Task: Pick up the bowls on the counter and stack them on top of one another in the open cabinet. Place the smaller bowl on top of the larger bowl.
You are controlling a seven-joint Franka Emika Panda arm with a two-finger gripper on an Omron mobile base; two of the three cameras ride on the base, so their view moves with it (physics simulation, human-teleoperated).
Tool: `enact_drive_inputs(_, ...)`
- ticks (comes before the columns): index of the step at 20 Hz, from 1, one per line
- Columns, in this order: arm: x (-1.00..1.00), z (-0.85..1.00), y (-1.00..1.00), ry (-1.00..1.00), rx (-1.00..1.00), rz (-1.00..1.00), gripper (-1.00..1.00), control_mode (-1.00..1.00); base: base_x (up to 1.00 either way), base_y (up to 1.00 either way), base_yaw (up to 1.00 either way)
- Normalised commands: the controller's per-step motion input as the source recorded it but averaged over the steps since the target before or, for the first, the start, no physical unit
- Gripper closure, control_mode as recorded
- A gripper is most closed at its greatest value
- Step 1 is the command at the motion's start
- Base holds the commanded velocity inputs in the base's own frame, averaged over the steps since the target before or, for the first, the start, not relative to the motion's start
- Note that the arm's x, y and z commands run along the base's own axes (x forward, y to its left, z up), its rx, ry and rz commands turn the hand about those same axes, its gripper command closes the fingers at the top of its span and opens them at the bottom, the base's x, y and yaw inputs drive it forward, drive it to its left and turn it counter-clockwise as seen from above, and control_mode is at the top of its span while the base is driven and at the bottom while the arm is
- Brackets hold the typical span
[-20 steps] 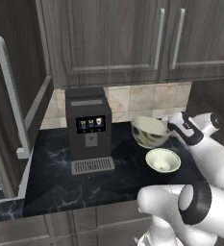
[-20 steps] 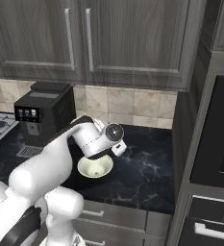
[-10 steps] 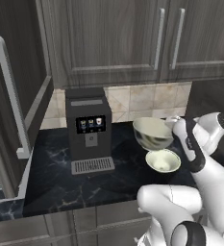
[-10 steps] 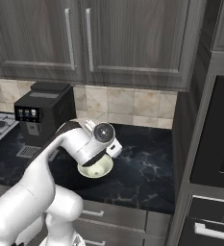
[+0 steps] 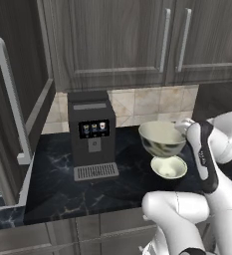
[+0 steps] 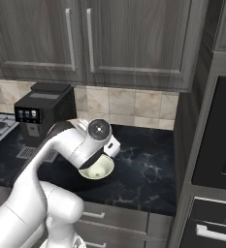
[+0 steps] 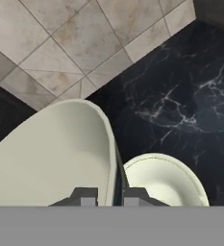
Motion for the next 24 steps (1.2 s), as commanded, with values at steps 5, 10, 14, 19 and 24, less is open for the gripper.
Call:
enact_drive_inputs(5,-0.2,0.27,0.0,0.01,-0.06,0.04,1.0,-1.0,0.0,0.0,0.0)
enact_drive_inputs(10,-0.22,0.2,0.0,-0.01,-0.1,0.02,1.0,-1.0,0.0,0.0,0.0)
enact_drive_inputs(14,-0.36,0.2,-0.01,-0.04,-0.1,0.01,1.0,-1.0,0.0,0.0,0.0)
enact_drive_inputs(19,-0.41,0.17,-0.01,-0.04,-0.09,0.01,1.0,-1.0,0.0,0.0,0.0)
enact_drive_inputs(24,-0.41,0.17,0.0,-0.01,-0.05,0.01,1.0,-1.0,0.0,0.0,0.0)
